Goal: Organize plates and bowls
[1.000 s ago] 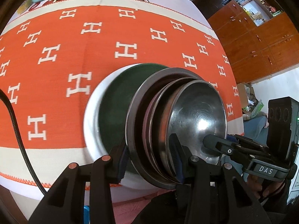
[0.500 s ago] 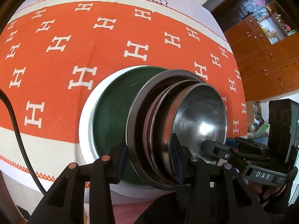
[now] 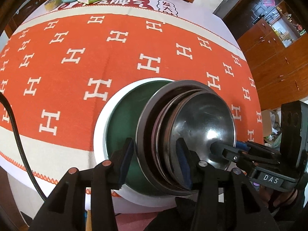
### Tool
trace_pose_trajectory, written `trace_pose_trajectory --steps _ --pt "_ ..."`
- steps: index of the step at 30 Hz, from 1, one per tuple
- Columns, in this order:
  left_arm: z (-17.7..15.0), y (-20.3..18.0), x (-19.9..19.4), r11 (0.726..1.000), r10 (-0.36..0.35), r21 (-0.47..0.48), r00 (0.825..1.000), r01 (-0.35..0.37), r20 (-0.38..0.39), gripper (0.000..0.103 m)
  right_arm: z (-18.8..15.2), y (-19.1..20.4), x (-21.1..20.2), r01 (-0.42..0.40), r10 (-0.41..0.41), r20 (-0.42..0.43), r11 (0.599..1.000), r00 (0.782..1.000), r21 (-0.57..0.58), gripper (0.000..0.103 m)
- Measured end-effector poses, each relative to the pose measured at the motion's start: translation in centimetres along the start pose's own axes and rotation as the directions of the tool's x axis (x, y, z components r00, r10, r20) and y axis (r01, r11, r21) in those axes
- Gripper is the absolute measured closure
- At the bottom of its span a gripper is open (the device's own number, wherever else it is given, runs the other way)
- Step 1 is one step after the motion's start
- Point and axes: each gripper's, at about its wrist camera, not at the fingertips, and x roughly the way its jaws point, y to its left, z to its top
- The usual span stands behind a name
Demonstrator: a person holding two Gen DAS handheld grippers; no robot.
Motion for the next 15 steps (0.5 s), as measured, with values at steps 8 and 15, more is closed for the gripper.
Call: trace_pose_trajectory --steps 8,15 --pt "0.6 0.4 -1.9 1.0 -0.011 -0.01 0.998 0.012 0.059 0.042 0.0 0.9 -1.7 0.093 -0.091 0.129 0.996 0.987 -0.003 0.059" --pt "1.3 0.6 -5.7 0.998 0.001 0.056 0.988 -0.01 0.154 0.033 0.9 3.5 -4.2 0.134 -0.131 0.242 0.991 0.961 0.003 0.053"
